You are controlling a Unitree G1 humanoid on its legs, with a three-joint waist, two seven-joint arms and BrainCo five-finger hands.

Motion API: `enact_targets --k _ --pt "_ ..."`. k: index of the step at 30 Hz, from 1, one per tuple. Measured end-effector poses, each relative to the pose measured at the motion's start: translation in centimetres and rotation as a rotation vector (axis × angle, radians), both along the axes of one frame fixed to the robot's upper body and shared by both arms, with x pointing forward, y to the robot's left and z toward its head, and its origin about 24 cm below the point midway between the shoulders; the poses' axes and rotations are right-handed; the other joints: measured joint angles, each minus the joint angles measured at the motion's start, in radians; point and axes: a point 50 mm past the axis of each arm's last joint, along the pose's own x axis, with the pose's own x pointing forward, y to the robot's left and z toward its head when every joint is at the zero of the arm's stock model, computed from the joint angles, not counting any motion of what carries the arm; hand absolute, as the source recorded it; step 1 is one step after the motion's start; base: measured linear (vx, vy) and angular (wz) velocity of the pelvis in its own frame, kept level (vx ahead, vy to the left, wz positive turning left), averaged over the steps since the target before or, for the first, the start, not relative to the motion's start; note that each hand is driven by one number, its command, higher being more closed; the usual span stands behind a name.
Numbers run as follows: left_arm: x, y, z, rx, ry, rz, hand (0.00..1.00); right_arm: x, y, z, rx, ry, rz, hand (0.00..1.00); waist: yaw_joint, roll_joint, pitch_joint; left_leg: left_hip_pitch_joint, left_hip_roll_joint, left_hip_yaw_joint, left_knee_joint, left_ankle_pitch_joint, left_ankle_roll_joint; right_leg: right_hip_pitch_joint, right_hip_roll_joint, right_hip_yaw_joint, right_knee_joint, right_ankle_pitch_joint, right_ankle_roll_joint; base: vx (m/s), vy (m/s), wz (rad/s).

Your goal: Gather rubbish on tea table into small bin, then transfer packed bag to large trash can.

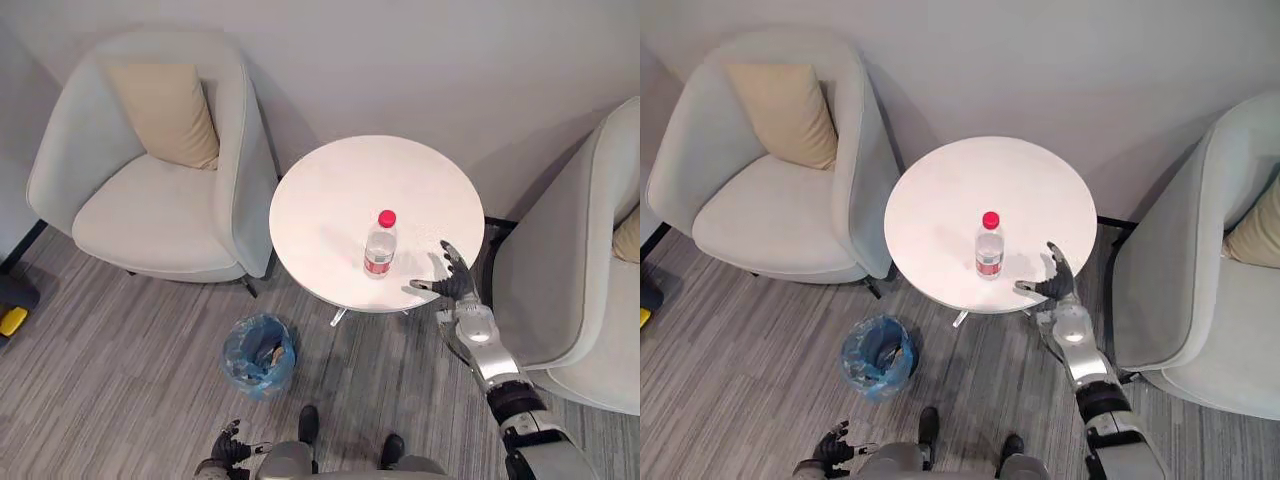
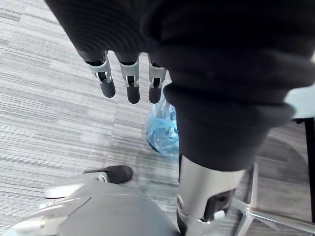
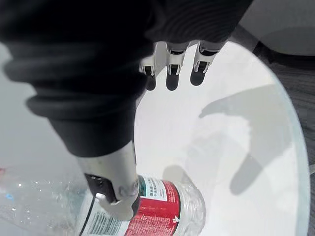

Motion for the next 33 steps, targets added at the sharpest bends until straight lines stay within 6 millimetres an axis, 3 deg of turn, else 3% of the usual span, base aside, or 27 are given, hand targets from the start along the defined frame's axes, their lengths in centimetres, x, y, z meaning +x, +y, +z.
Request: enact_targets --k 10,19,20,26,33 --pt "1.4 -0.5 0.7 -0.013 -0.082 -0.006 0.00 3.1 1.0 4.1 0.054 -0.121 -0.007 0.00 0.047 0.015 0.094 -0.075 -0.005 -0.031 0.042 0.001 0.001 -0.032 0.001 0.001 -0.008 0.008 -0.008 0.00 0.007 0.13" --pt "1.4 -0.8 0.7 -0.011 -0.084 -0.005 0.00 4.2 2.2 5.7 0.043 -0.157 0.033 0.00 0.060 0.029 0.132 -0.132 -0.010 -0.060 0.078 0.001 0.001 -0.068 -0.002 -0.004 0.009 0.008 -0.008 -0.05 0.012 0.07" --pt "1.4 -0.8 0.7 -0.010 -0.083 -0.004 0.00 4.2 2.2 5.8 0.044 -0.159 0.029 1.00 0.068 0.030 0.133 -0.136 -0.010 -0.063 0.079 0.001 0.001 -0.072 -0.002 -0.003 0.012 0.008 -0.008 -0.05 0.017 0.01" --pt "1.4 -0.8 0.6 -0.008 -0.080 -0.004 0.00 5.1 2.3 7.0 0.056 -0.185 0.009 1.00 0.079 0.040 0.141 -0.152 -0.014 -0.083 0.094 0.003 -0.002 -0.074 -0.003 -0.013 0.015 0.008 -0.008 -0.04 0.007 0.08" --pt "1.3 -1.0 0.6 -0.011 -0.076 -0.003 0.00 5.2 2.7 6.9 0.057 -0.182 0.025 1.00 0.091 0.045 0.144 -0.152 -0.013 -0.087 0.093 0.005 -0.004 -0.073 -0.002 -0.016 0.015 0.008 -0.008 0.00 0.000 0.01"
